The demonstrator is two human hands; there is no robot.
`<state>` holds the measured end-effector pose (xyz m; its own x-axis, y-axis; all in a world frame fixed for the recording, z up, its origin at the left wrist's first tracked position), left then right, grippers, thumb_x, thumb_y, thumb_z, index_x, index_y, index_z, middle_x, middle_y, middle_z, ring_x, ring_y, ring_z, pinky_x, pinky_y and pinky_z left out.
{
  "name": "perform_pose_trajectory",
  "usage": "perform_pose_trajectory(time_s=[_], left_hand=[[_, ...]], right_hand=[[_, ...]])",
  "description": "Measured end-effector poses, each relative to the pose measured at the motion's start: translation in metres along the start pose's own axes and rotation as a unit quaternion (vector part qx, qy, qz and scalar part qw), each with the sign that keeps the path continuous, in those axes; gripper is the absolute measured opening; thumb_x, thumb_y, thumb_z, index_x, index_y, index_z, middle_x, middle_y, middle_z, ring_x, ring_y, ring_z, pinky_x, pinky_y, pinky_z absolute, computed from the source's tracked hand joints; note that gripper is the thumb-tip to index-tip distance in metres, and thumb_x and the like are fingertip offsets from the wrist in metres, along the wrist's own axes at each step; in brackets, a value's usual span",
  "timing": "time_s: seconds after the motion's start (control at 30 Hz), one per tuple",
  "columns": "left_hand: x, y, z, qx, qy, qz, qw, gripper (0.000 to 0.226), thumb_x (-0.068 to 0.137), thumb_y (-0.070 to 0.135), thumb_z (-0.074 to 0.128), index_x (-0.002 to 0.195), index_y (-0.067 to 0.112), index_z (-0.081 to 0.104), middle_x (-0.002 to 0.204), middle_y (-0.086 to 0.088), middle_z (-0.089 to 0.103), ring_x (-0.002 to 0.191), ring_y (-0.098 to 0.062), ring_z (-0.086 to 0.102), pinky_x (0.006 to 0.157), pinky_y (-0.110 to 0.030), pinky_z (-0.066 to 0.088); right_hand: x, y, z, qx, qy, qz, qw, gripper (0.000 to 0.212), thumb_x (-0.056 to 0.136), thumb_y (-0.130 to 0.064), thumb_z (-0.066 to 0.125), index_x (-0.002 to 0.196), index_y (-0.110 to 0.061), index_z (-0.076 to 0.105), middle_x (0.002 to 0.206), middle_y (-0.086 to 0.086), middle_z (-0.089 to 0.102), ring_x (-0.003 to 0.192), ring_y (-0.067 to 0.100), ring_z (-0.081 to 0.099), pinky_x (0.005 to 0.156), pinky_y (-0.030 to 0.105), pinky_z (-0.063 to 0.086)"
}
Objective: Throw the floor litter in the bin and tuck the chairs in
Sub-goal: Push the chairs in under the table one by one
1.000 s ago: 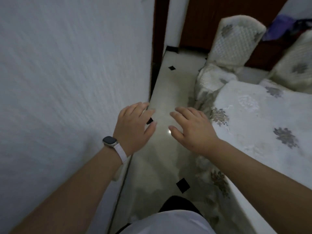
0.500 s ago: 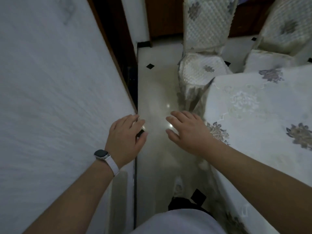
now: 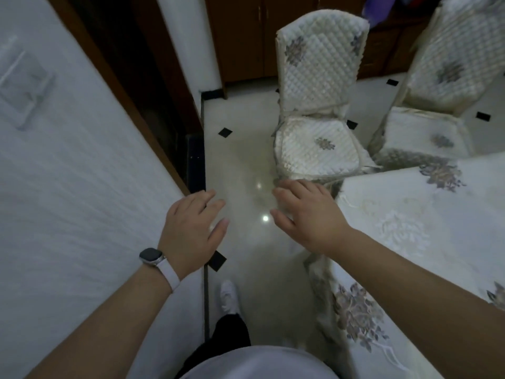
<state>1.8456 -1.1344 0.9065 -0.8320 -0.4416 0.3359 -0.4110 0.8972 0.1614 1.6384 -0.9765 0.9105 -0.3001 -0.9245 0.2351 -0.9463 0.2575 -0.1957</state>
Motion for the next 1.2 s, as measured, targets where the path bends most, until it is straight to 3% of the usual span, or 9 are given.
perform_pose_trajectory(time_s=[0.23,0.53,0.7,1.07,1.2], left_hand=[[0.11,-0.1,0.051,-0.047,-0.017,0.001,0.999,0.044,0.096,0.042,0.045,0.121,0.013,0.065,0.128,-0.011,0.061,0.114,-0.029,0.058,0.093,-0.047,0.048],[0.286,-0.162,0.069,-0.085,-0.025,0.043,0.995,0.044,0.092,0.045,0.045,0.123,0.018,0.064,0.133,-0.007,0.059,0.12,-0.026,0.055,0.098,-0.043,0.041],[0.357,-0.168,0.088,-0.096,-0.012,0.088,0.991,0.042,0.091,0.045,0.045,0.119,0.021,0.064,0.131,-0.005,0.06,0.12,-0.026,0.055,0.098,-0.042,0.042],[0.522,-0.243,0.155,-0.02,-0.09,0.034,0.995,0.042,0.091,0.046,0.046,0.12,0.022,0.063,0.134,-0.002,0.058,0.121,-0.022,0.054,0.101,-0.043,0.042],[0.595,-0.26,0.157,0.01,-0.081,0.026,0.996,0.044,0.091,0.046,0.045,0.123,0.022,0.064,0.135,-0.001,0.057,0.125,-0.02,0.05,0.104,-0.042,0.038]], right_hand=[[0.13,0.012,0.031,-0.042,-0.033,0.012,0.998,0.05,0.092,-0.052,0.04,0.123,-0.019,0.06,0.129,0.003,0.059,0.115,0.027,0.055,0.093,0.042,0.044],[0.285,0.045,0.02,-0.074,0.048,0.058,0.994,0.046,0.089,-0.048,0.047,0.117,-0.016,0.065,0.123,0.006,0.063,0.109,0.029,0.059,0.088,0.042,0.047],[0.34,0.092,0.026,-0.084,0.05,0.083,0.992,0.043,0.089,-0.047,0.049,0.117,-0.018,0.064,0.122,0.003,0.063,0.109,0.028,0.058,0.089,0.041,0.046],[0.515,0.224,0.082,-0.029,0.013,0.09,0.995,0.051,0.089,-0.055,0.042,0.121,-0.021,0.063,0.127,0.003,0.062,0.114,0.026,0.059,0.091,0.039,0.047],[0.575,0.271,0.079,-0.018,0.028,0.075,0.997,0.05,0.09,-0.054,0.042,0.12,-0.02,0.063,0.128,0.004,0.062,0.113,0.026,0.059,0.09,0.039,0.048]])
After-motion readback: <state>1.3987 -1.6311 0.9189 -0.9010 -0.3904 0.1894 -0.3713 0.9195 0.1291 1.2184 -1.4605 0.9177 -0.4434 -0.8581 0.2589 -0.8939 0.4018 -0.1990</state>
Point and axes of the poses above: each hand's wrist, its own x-axis towards the middle knuckle, its own z-axis out of the palm, y = z × x, the point moved 1 cm from there along x, towards the middle knuckle
